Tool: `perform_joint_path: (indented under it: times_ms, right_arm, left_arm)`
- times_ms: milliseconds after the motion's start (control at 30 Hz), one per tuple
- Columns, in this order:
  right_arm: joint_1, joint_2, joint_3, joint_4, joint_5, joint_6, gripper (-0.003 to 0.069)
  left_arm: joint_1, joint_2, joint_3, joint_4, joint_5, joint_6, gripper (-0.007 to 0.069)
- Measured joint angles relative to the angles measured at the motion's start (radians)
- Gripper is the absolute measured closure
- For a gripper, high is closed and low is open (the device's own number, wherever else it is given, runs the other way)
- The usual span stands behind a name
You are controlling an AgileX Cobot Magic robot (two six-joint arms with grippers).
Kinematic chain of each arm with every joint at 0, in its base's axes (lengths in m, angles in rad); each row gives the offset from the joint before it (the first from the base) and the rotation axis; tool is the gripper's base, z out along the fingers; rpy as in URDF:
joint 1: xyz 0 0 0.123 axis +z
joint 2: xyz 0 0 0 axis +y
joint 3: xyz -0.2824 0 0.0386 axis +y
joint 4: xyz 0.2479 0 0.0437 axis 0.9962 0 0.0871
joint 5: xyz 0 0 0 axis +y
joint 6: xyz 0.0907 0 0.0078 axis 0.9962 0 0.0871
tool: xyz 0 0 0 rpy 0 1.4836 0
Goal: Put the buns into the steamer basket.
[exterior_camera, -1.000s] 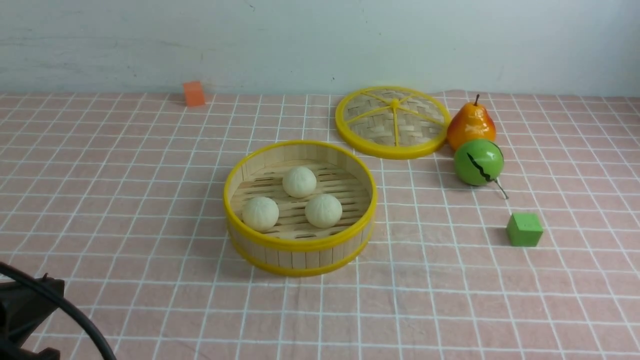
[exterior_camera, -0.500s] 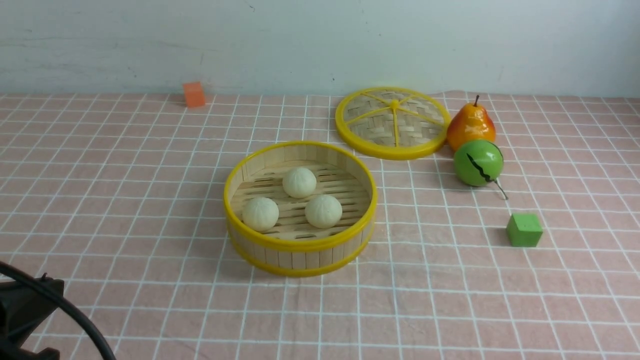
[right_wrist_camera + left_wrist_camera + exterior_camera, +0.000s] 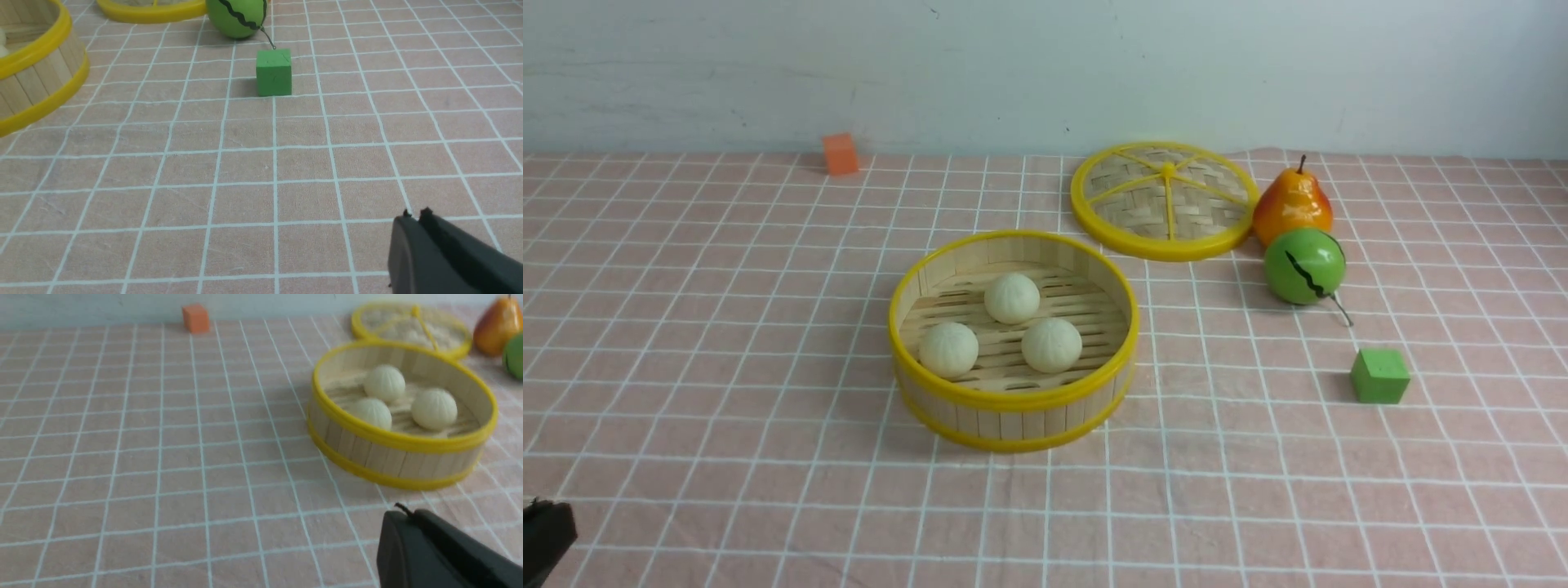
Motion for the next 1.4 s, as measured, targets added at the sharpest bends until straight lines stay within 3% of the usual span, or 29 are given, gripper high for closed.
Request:
perform_joint_path:
  times_ms: [167, 267, 333, 433, 1400]
  right_arm:
    - [0.0, 0.0, 0.0, 0.001, 0.0, 0.0, 0.0634]
    - [0.0, 0.0, 0.0, 0.001, 0.001, 0.0, 0.0629]
    - [0.0, 0.0, 0.0, 0.001, 0.001, 0.0, 0.0627]
    - [0.0, 0.0, 0.0, 0.001, 0.001, 0.0, 0.0626]
    - [0.0, 0.0, 0.0, 0.001, 0.001, 0.0, 0.0595]
  left_arm:
    - [0.119, -0.168, 0.184, -0.062, -0.122, 0.011, 0.0638]
    - [0.15, -0.204, 0.224, -0.094, -0.045, 0.011, 0.0638]
    - [0.153, -0.206, 0.231, -0.127, 0.068, 0.012, 0.0638]
    - [0.153, -0.206, 0.234, -0.14, 0.113, 0.037, 0.0638]
    - [0.153, -0.206, 0.234, -0.163, 0.115, 0.064, 0.0638]
